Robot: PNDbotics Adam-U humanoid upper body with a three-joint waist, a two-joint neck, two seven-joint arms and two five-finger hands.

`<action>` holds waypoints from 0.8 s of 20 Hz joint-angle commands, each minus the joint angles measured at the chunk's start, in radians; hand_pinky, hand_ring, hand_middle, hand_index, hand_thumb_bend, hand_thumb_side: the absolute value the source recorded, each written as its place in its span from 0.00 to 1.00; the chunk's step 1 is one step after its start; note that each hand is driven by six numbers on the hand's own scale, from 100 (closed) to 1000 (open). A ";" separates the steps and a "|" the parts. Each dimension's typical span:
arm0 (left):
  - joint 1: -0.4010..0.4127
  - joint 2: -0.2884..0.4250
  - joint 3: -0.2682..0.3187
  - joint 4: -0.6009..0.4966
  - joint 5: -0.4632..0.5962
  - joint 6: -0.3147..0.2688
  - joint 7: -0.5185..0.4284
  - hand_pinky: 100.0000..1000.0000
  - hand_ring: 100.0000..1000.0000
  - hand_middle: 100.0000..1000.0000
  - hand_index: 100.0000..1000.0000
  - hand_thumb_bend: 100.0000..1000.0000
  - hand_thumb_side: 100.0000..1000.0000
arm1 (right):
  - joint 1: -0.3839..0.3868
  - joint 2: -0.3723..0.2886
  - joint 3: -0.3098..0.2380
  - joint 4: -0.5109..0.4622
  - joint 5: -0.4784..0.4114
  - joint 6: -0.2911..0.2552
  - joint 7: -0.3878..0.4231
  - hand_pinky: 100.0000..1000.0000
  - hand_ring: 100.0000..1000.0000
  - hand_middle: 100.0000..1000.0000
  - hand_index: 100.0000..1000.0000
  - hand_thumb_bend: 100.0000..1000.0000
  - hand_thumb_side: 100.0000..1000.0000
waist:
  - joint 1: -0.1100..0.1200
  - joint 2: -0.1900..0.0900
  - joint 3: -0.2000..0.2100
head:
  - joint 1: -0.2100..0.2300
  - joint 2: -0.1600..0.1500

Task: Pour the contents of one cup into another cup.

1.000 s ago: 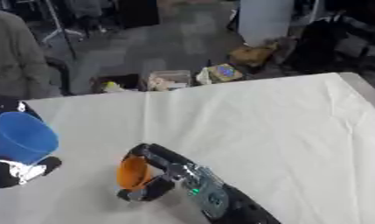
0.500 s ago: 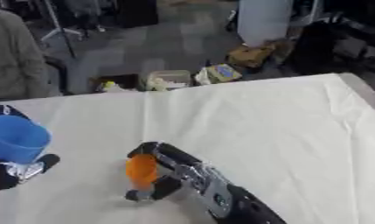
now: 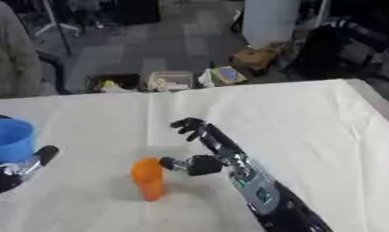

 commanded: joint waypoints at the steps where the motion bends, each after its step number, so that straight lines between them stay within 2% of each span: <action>1: -0.011 -0.029 -0.015 0.109 0.034 -0.116 0.107 0.40 0.25 0.19 0.48 0.63 0.00 | 0.006 -0.042 -0.072 -0.059 -0.100 0.052 -0.108 0.63 0.75 0.77 0.84 0.53 0.54 | -0.006 -0.011 -0.009 | 0.016 -0.013; 3: -0.025 -0.055 -0.037 0.201 0.041 -0.169 0.140 0.42 0.28 0.21 0.49 0.65 0.00 | 0.023 -0.052 -0.104 -0.090 -0.149 0.070 -0.182 0.62 0.74 0.76 0.84 0.51 0.53 | -0.012 -0.009 -0.018 | 0.022 -0.014; 5: -0.051 -0.073 -0.057 0.285 0.032 -0.204 0.140 0.44 0.32 0.25 0.51 0.71 0.00 | 0.036 -0.057 -0.123 -0.126 -0.183 0.079 -0.231 0.62 0.74 0.75 0.83 0.51 0.53 | -0.017 -0.007 -0.024 | 0.027 -0.015; 7: -0.084 -0.087 -0.073 0.360 0.013 -0.225 0.125 0.47 0.37 0.30 0.54 0.79 0.11 | 0.049 -0.059 -0.135 -0.163 -0.206 0.084 -0.258 0.61 0.74 0.75 0.83 0.50 0.52 | -0.021 -0.007 -0.031 | 0.032 -0.016; 8: -0.099 -0.093 -0.077 0.391 0.000 -0.233 0.117 0.47 0.37 0.30 0.54 0.81 0.13 | 0.054 -0.058 -0.139 -0.178 -0.214 0.087 -0.267 0.61 0.74 0.75 0.83 0.50 0.52 | -0.022 -0.007 -0.033 | 0.033 -0.016; 9: -0.118 -0.096 -0.082 0.419 -0.020 -0.238 0.107 0.49 0.41 0.34 0.57 0.93 0.18 | 0.059 -0.056 -0.143 -0.192 -0.222 0.088 -0.274 0.61 0.74 0.74 0.83 0.50 0.52 | -0.024 -0.007 -0.037 | 0.035 -0.016; 11: -0.151 -0.100 -0.083 0.465 -0.079 -0.240 0.090 0.52 0.45 0.38 0.60 1.00 0.21 | 0.069 -0.053 -0.148 -0.214 -0.233 0.093 -0.282 0.60 0.73 0.74 0.83 0.49 0.52 | -0.026 -0.008 -0.041 | 0.037 -0.017; 14: -0.184 -0.108 -0.072 0.518 -0.188 -0.227 0.080 0.56 0.53 0.46 0.67 1.00 0.19 | 0.081 -0.047 -0.152 -0.235 -0.247 0.097 -0.286 0.60 0.73 0.73 0.82 0.48 0.52 | -0.028 -0.009 -0.044 | 0.040 -0.019; 16: -0.193 -0.108 -0.064 0.541 -0.259 -0.217 0.073 0.58 0.55 0.48 0.68 1.00 0.26 | 0.087 -0.044 -0.154 -0.241 -0.252 0.100 -0.288 0.59 0.73 0.73 0.82 0.48 0.52 | -0.029 -0.009 -0.045 | 0.041 -0.020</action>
